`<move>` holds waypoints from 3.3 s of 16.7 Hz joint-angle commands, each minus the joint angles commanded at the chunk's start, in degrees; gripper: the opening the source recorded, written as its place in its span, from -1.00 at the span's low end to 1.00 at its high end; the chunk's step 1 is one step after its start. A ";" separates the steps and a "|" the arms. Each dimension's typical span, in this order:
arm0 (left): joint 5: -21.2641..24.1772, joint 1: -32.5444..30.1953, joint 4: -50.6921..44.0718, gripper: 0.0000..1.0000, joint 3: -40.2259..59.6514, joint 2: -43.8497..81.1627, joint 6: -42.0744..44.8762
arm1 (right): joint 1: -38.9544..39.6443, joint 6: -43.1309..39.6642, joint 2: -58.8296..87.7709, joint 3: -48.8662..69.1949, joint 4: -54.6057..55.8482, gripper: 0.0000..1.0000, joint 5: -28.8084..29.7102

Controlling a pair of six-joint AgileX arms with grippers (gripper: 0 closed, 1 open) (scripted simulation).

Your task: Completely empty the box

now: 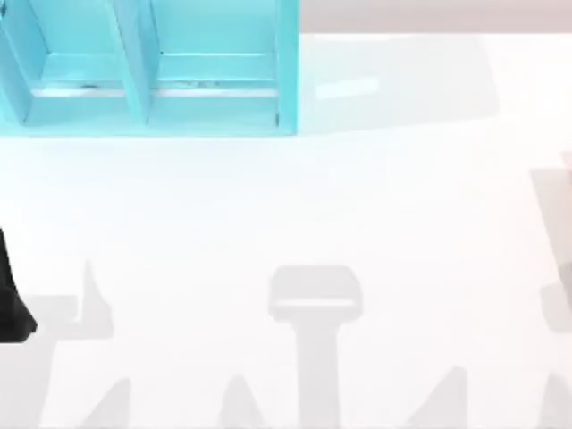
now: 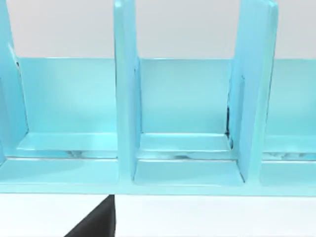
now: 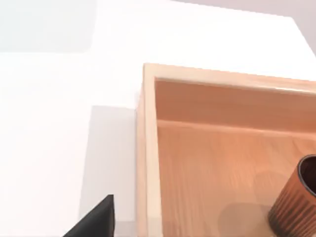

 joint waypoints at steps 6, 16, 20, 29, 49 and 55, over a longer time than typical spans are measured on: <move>0.00 0.00 0.00 1.00 0.00 0.00 0.00 | -9.93 -10.56 37.95 29.65 -23.27 1.00 -0.52; 0.00 0.00 0.00 1.00 0.00 0.00 0.00 | -22.17 -18.06 71.43 53.90 -49.86 1.00 -0.81; 0.00 0.00 0.00 1.00 0.00 0.00 0.00 | -22.39 -18.11 71.88 53.98 -50.33 1.00 -0.73; 0.00 0.00 0.00 1.00 0.00 0.00 0.00 | -23.30 -18.95 75.00 51.99 -45.15 1.00 -0.69; 0.00 0.00 0.00 1.00 0.00 0.00 0.00 | -22.06 -17.68 78.99 38.02 -27.26 -0.21 -0.72; 0.00 0.00 0.00 1.00 0.00 0.00 0.00 | -22.06 -17.68 78.99 38.02 -27.26 -1.00 -0.72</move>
